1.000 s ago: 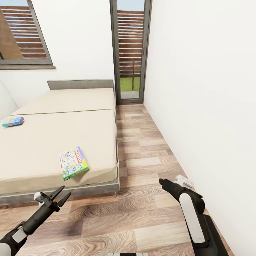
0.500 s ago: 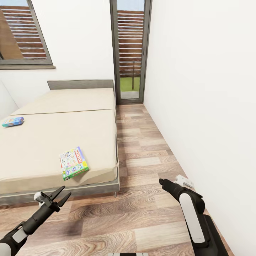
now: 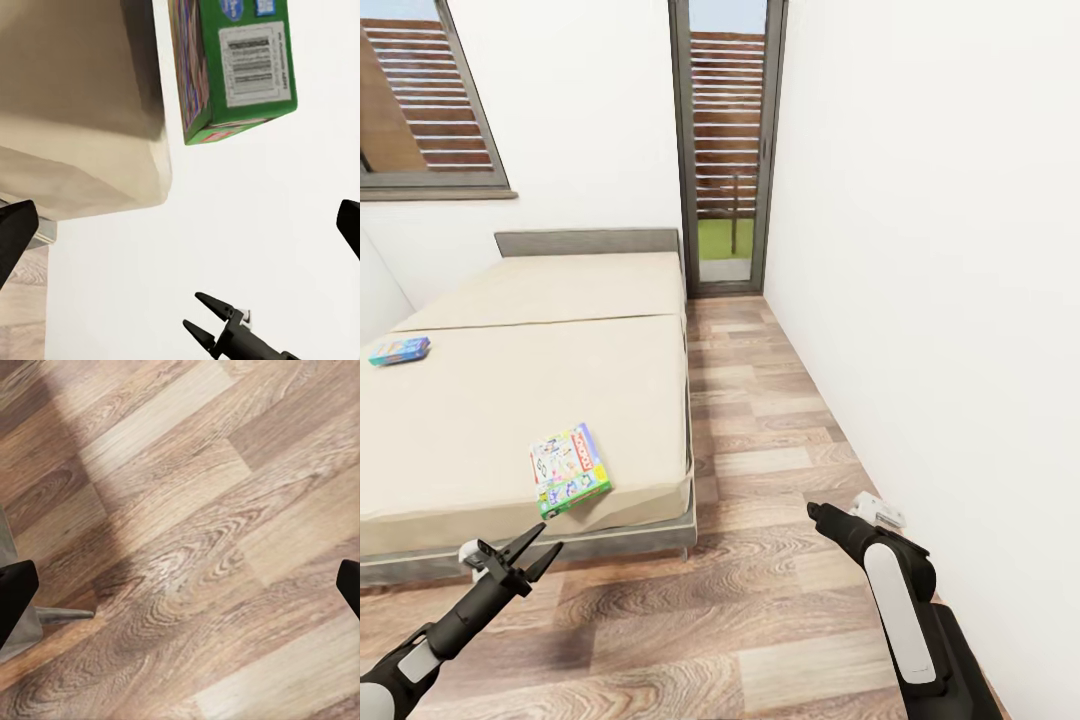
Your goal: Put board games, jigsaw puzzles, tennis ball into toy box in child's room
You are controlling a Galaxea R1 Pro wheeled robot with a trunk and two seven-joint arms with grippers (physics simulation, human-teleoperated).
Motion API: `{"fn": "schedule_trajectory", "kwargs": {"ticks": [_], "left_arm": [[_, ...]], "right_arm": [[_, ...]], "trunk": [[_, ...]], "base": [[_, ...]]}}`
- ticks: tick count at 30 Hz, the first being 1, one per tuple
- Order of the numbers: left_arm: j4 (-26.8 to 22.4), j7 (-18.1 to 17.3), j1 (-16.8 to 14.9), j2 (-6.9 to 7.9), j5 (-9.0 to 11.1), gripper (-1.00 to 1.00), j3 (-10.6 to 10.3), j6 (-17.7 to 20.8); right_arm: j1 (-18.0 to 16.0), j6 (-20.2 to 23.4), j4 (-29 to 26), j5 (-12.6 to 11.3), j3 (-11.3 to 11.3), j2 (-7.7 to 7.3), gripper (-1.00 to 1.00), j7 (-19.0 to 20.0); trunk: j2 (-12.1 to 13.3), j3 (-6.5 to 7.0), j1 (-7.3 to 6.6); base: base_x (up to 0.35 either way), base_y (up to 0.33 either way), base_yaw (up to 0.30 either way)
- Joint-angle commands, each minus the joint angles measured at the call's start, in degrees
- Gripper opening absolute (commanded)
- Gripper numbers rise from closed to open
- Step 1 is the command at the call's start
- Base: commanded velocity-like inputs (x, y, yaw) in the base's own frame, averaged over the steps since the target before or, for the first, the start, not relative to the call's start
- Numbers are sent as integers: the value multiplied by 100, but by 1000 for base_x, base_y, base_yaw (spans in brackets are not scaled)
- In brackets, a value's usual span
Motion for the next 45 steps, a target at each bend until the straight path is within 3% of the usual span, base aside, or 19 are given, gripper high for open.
{"fn": "schedule_trajectory", "kwargs": {"ticks": [1, 7, 15, 45], "left_arm": [[3, -20, -3, 1, 38, 100, -38, 60], [3, -19, 0, -14, 38, 100, -38, 58], [1, -18, -3, -22, 38, 100, -38, 58], [-6, -77, -6, -75, 29, 100, -46, -29]], "right_arm": [[-4, 13, -7, -60, -5, 4, 100, -50], [-4, 13, -7, -60, -6, 4, 100, -49], [-4, 13, -7, -60, -12, 4, 100, -51], [-4, 13, 2, -60, -5, 4, 100, -47]], "trunk": [[-2, -5, -1], [-2, -5, -1], [319, 139, -177], [319, 139, -177]], "base": [[0, 0, 0], [0, 0, 0], [0, 0, 0], [14, 0, 0]]}}
